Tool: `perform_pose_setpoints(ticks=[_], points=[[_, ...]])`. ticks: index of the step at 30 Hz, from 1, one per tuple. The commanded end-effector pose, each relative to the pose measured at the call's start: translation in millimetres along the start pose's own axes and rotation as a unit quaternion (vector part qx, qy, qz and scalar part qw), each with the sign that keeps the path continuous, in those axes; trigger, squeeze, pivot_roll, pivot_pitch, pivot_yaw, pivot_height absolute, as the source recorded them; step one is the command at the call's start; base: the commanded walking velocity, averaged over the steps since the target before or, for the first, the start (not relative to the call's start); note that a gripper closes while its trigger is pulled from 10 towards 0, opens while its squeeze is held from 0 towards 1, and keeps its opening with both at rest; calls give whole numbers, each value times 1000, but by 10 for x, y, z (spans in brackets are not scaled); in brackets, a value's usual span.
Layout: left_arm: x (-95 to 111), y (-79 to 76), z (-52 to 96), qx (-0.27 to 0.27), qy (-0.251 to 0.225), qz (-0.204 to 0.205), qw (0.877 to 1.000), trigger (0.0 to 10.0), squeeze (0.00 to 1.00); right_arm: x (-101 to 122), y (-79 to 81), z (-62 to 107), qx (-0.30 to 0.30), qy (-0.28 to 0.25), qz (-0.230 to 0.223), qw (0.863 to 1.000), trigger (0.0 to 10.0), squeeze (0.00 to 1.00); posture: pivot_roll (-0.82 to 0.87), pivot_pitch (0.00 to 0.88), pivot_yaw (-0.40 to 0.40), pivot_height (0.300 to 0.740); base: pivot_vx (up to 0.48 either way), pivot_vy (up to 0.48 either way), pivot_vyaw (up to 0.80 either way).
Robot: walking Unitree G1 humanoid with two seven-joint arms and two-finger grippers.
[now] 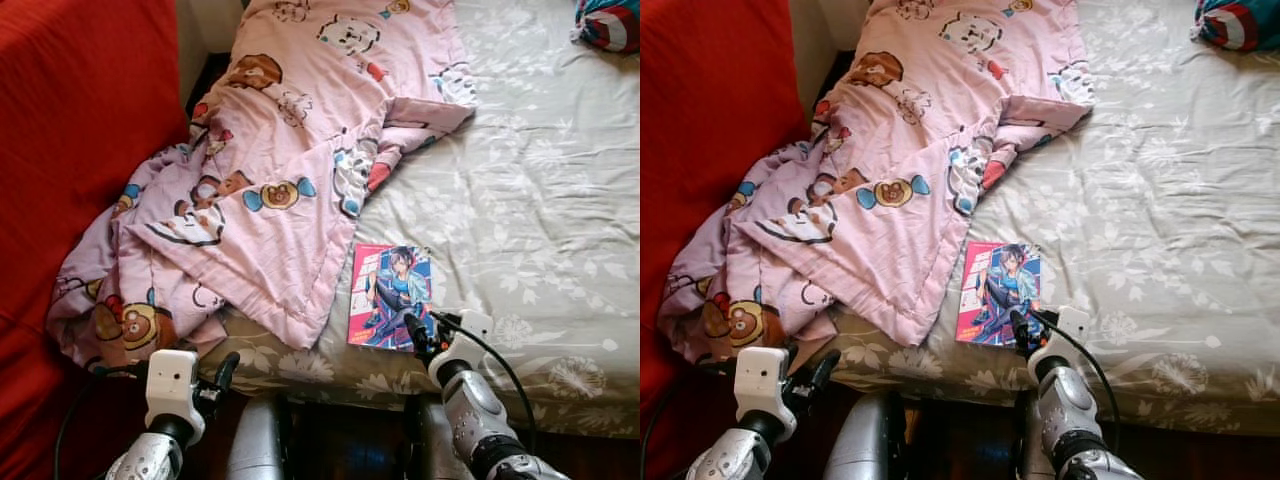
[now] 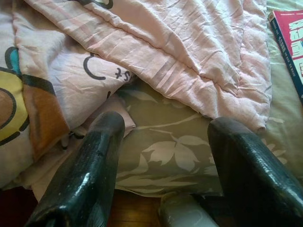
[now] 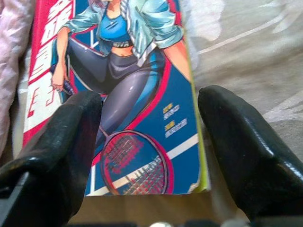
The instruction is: Clean up the room
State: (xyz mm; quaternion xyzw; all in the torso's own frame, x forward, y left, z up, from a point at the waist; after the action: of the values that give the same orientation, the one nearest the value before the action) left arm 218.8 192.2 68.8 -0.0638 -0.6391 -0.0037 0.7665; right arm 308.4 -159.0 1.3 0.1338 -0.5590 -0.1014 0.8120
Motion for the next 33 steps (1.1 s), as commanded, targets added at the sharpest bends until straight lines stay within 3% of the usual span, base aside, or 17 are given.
perform_pose_setpoints(ticks=[1,12,21,33], points=[[-52,53,69,6,18,-7,1000,10000,0,-175,-7,64,2,29,-21,999,10000,0,216,270,116,610,0,0,0],[-41,43,112,4,21,-9,1000,10000,0,-393,-61,172,2,66,-56,996,10000,0,224,284,122,610,0,0,0],[-31,45,164,2,26,-13,1000,10000,0,-556,-149,276,-24,83,-144,986,10000,0,243,304,131,610,0,0,0],[-10,63,262,8,30,-19,999,10000,0,-548,-205,283,-49,73,-202,975,10000,0,271,331,139,610,0,0,0]])
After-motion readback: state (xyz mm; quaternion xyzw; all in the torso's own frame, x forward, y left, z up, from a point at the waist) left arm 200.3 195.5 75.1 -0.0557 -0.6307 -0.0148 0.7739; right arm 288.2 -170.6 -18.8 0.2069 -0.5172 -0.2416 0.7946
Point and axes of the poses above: a point about 5 cm out from each wrist's last joint towards the gripper, its own z axis pointing back from the gripper into the wrist, its own x axis along the axis of the wrist's last joint, y = z × x, the point moved 1 cm from there along -z, pointing out of the wrist towards the gripper, and after that the axes turned 7 degrees about z, right-handed, at the moved point
